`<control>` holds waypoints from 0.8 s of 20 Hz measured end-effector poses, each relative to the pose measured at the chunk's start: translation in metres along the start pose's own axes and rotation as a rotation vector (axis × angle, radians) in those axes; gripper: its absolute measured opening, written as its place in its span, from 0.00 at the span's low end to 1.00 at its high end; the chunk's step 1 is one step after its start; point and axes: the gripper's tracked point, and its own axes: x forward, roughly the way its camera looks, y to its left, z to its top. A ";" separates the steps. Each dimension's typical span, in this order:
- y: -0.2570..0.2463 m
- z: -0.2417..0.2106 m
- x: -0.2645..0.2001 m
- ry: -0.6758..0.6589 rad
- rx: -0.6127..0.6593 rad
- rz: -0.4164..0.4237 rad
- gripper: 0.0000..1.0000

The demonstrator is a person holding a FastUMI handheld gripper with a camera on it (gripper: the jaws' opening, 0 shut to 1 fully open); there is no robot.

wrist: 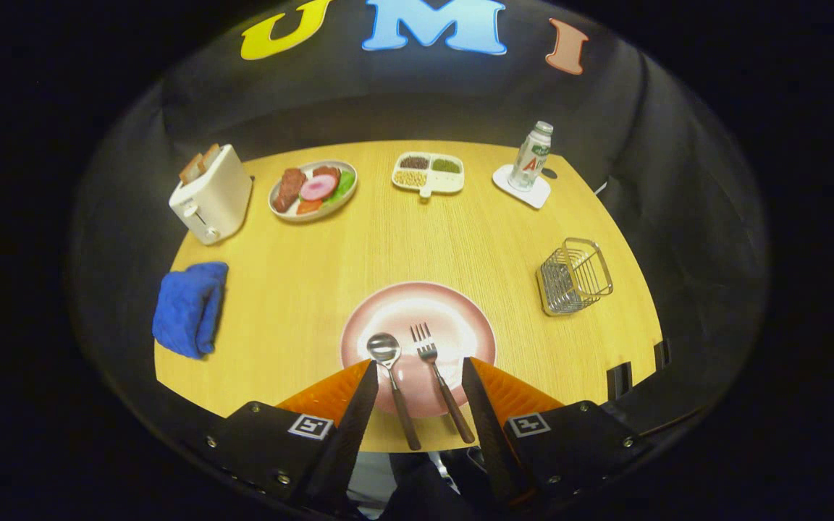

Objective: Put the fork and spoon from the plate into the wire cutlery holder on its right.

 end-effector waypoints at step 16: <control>-0.020 -0.060 0.105 0.369 -0.214 -0.033 0.68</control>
